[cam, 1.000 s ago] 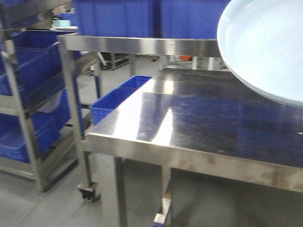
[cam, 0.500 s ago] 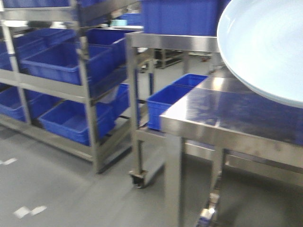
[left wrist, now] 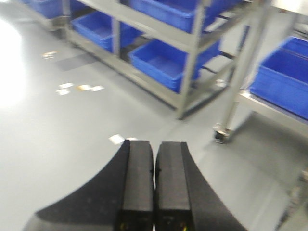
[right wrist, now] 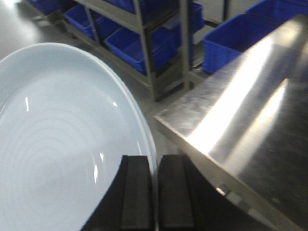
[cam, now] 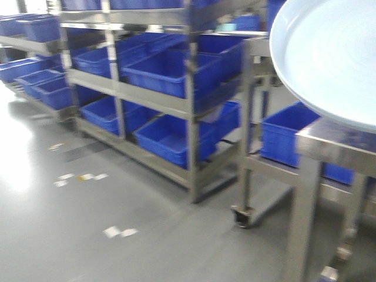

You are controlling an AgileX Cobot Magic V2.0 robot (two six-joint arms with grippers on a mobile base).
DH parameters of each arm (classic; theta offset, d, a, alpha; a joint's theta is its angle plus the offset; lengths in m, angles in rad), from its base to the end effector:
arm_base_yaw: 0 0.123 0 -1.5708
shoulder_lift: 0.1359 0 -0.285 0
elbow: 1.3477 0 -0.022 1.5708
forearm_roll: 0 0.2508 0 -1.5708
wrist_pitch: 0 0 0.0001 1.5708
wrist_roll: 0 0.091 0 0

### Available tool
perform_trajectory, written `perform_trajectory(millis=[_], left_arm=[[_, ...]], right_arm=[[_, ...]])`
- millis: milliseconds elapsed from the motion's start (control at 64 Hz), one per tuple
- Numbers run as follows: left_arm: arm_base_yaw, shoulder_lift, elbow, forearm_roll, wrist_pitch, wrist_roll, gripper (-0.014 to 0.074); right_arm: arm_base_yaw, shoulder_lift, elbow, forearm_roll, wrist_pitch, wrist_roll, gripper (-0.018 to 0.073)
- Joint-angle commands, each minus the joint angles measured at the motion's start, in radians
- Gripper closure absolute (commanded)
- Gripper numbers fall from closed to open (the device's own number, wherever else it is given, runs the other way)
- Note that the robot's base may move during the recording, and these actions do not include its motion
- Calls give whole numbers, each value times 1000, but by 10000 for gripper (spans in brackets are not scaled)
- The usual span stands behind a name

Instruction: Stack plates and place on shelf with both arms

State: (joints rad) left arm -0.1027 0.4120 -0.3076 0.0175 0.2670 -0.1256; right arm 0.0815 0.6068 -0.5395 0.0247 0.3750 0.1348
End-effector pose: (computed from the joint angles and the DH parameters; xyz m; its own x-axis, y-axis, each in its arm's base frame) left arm 0.0947 -0.0093 0.2635 -0.2879 -0.0794 -0.9544 0.0673 0.9924 -0.1029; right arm 0.1252 0.0111 0.3110 -0.3563 0.1285 -0.9255 -0.0343 0.9880 0.1504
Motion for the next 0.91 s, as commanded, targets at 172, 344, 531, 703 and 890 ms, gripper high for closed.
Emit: perform_trajectory(millis=[172,344,531,703,890], left_arm=[[-1,4,-28,-3,-84,-8,510],[-1,4,-28,-3,-84,-8,510],[-1,4,-28,-3,-84,-8,510],[-1,4,-28,-3,-84,-8,510],[-1,4,-28,-3,-84,-8,510]], right_arm=[[-8,-1,-28,3,-95,-2,544],[-8,-1,-28,3,-95,-2,544],[-8,-1,-28,3,-95,-2,544],[-8,-1,-28,3,-95,-2,544],[-8,-1,-28,3,-95,-2,544]])
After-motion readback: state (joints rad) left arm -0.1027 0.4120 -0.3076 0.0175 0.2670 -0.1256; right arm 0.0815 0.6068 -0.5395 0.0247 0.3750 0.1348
